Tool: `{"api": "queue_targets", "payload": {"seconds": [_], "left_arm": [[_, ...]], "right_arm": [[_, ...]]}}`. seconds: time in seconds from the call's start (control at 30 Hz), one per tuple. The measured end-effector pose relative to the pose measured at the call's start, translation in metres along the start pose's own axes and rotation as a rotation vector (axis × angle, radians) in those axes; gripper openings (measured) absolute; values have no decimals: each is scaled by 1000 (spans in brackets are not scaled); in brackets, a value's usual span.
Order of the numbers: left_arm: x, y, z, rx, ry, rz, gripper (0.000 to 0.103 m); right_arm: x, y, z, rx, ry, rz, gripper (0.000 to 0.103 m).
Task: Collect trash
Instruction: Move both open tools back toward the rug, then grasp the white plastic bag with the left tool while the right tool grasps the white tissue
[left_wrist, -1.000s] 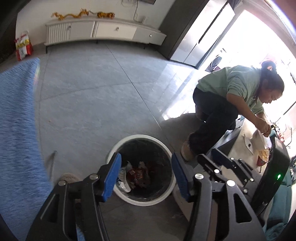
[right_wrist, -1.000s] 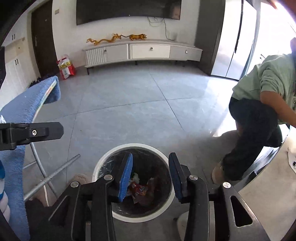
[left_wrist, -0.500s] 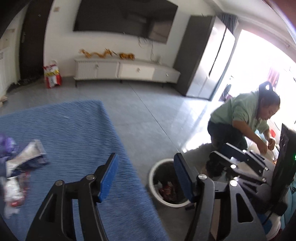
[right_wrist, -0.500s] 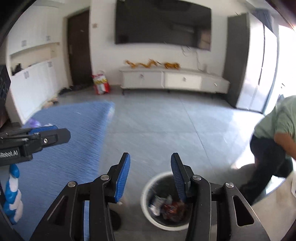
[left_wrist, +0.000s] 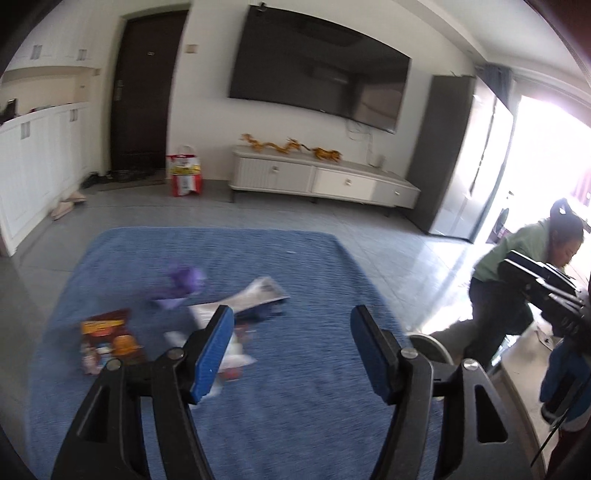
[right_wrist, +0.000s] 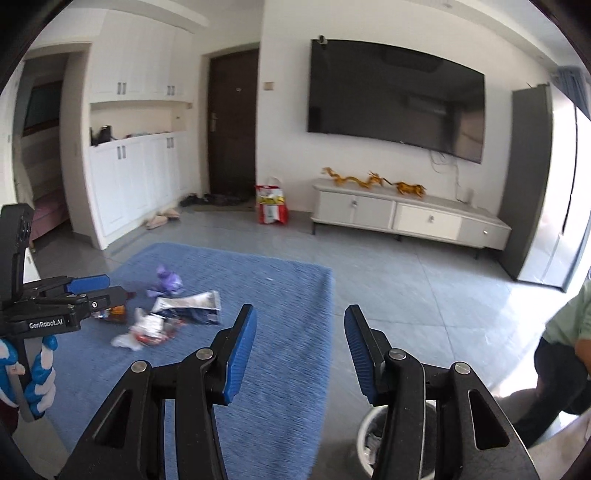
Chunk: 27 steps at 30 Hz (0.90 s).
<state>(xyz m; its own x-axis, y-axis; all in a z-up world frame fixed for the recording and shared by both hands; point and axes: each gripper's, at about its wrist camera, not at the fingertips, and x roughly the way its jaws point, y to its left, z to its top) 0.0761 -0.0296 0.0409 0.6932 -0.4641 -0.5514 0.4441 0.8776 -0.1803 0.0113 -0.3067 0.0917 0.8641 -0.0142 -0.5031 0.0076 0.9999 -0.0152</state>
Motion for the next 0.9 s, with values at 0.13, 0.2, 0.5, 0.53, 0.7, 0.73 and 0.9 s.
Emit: {"api": "queue_targets", "payload": {"seconds": [0.13,0.2,0.5,0.53,0.7,0.73,0.9], "left_arm": [[-24,43,-10,-17,-20,54,64],[-31,63,-17,-27,-20,74,64],[-39,115,-52,-82,-1,121,64],[-37,116,-53,-85,0,122,64],[-29,128,-64,-104,15,97,64],[-26,129,-66,-104,20,84,64],[-6,128,-74,-95,65,11,63]], "right_arm": [[5,27,2,-14,4,44,49],[11,42,1,-23,10,71,49],[36,88,4,-64,51,123,49],[38,91,4,-67,54,123,49],[49,108,2,-75,82,134,49],[52,111,1,-73,89,139,49],[70,124,-6,-69,133,160,49]]}}
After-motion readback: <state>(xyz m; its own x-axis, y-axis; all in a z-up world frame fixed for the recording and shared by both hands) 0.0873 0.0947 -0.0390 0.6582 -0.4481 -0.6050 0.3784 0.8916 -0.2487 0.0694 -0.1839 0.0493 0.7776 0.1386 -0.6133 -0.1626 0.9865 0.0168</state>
